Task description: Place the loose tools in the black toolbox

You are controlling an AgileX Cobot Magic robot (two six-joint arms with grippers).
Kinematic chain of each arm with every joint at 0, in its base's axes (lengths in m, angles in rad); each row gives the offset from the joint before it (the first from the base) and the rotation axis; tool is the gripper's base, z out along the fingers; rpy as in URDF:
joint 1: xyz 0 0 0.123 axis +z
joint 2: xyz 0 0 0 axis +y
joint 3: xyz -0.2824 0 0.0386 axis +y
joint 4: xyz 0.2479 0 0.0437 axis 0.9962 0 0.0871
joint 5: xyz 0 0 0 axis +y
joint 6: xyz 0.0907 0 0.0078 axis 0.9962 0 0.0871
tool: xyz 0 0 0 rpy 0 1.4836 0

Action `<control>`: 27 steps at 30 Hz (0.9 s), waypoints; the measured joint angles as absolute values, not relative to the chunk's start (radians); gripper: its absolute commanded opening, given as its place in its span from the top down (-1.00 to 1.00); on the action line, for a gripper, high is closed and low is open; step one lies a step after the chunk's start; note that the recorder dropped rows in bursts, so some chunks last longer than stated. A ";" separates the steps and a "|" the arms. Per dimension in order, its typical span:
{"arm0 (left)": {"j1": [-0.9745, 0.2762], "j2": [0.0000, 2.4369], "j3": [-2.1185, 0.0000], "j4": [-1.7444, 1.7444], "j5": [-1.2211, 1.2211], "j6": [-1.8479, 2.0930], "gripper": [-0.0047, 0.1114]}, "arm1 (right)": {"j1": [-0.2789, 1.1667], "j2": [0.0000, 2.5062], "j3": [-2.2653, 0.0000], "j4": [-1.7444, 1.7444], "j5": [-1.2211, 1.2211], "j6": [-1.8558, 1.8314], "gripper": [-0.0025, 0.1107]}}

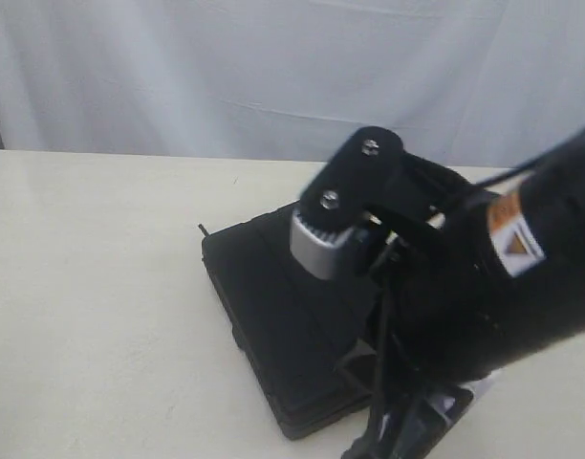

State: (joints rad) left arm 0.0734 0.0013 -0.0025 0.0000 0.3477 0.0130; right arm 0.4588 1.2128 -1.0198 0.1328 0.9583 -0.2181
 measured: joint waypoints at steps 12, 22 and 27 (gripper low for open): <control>0.073 0.001 -0.003 0.000 0.348 0.013 0.92 | 0.459 1.117 -0.667 0.177 0.281 -0.197 0.96; 0.073 0.001 -0.003 0.000 0.348 0.013 0.92 | 0.457 1.093 -0.660 0.174 0.211 -0.193 0.96; 0.073 0.001 -0.003 0.000 0.348 0.013 0.92 | 0.393 1.009 -0.638 0.165 0.197 -0.191 0.96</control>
State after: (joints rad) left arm 0.0734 0.0013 -0.0025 0.0000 0.3477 0.0130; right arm 0.3931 1.0091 -0.6385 0.1648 0.1970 -0.1912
